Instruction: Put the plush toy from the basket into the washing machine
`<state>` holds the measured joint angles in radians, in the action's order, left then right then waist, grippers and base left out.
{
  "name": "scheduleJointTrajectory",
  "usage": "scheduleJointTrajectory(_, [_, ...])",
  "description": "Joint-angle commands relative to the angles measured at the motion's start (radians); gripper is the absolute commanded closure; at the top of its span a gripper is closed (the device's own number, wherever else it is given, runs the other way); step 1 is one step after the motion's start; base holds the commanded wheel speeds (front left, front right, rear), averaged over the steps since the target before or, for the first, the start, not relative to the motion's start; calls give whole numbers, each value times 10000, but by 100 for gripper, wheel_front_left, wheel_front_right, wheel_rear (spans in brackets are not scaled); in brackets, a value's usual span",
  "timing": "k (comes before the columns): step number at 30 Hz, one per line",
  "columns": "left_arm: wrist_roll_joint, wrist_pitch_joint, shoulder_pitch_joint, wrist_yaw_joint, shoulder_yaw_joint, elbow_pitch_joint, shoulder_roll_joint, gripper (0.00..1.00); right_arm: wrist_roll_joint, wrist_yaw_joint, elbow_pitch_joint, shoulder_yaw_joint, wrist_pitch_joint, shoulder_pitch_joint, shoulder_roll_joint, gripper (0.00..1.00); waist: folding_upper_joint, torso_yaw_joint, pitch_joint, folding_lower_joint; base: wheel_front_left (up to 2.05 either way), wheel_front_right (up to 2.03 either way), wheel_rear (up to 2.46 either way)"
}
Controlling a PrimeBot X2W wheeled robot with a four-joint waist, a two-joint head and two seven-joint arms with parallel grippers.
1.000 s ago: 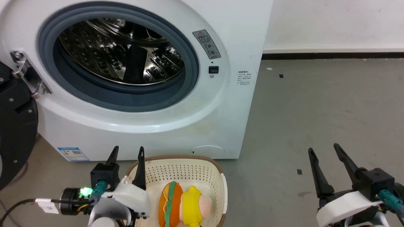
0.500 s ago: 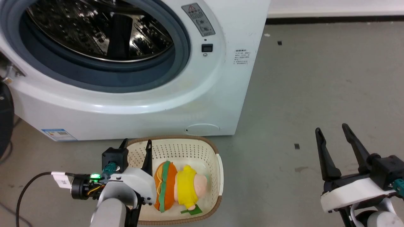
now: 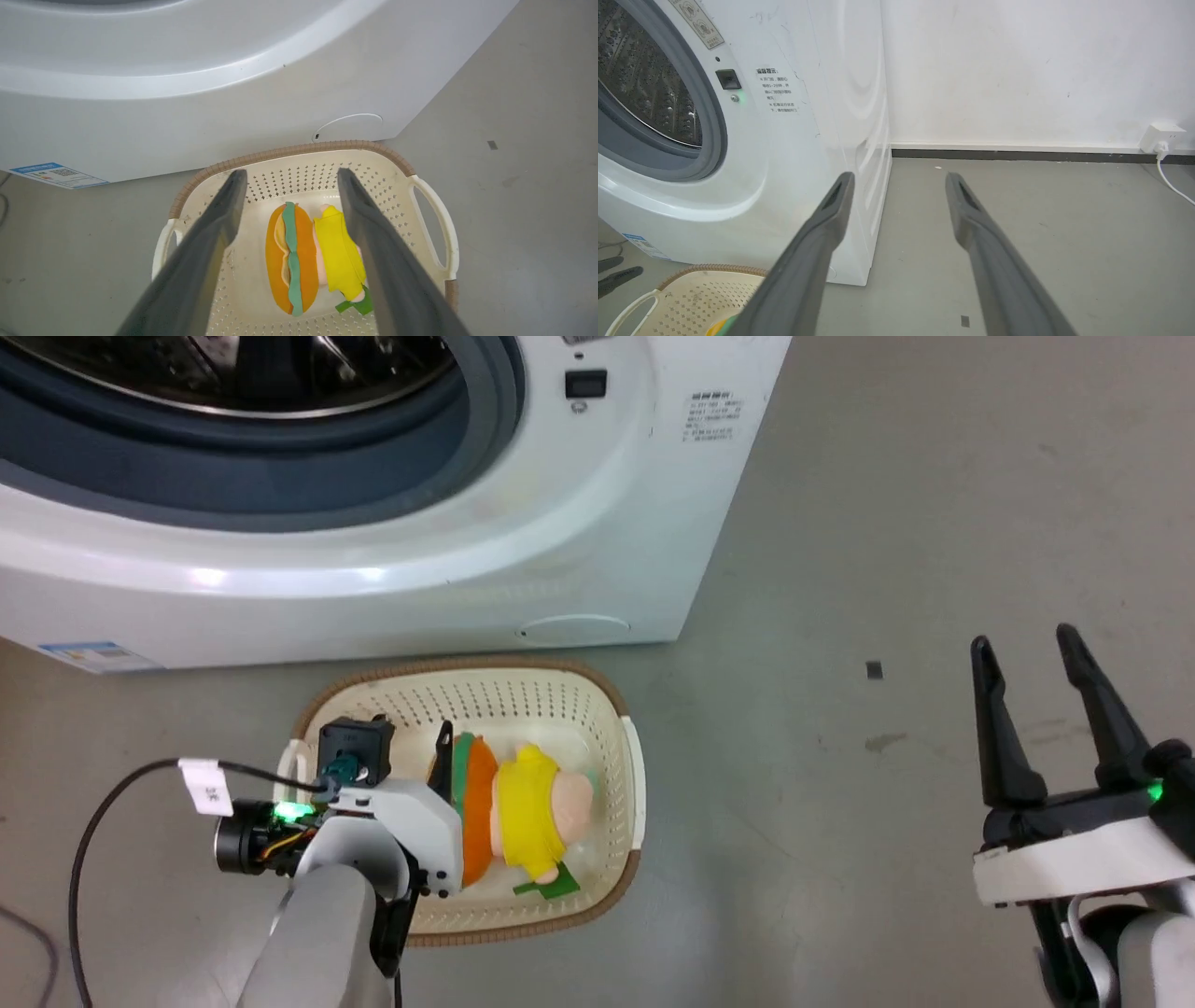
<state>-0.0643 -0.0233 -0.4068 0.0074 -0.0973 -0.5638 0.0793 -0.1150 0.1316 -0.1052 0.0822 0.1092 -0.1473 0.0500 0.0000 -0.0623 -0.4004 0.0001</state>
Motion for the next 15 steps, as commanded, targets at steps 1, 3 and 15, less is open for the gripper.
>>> scheduleJointTrajectory(1, [-67,64,-381,56,-90,-307,106,0,-142,-4,-142,60,121,-301,1,0,0,-85,-486,-1,0,0,0])
scheduleJointTrajectory(3, [-77,157,-583,78,-156,-517,170,0,-201,-4,-240,100,162,-408,1,0,0,-111,-770,-1,0,0,0])
scheduleJointTrajectory(15, [-358,915,-1770,-64,-417,-1759,505,0,-502,-5,-683,246,411,-917,1,0,0,-248,-2224,-1,0,0,0])
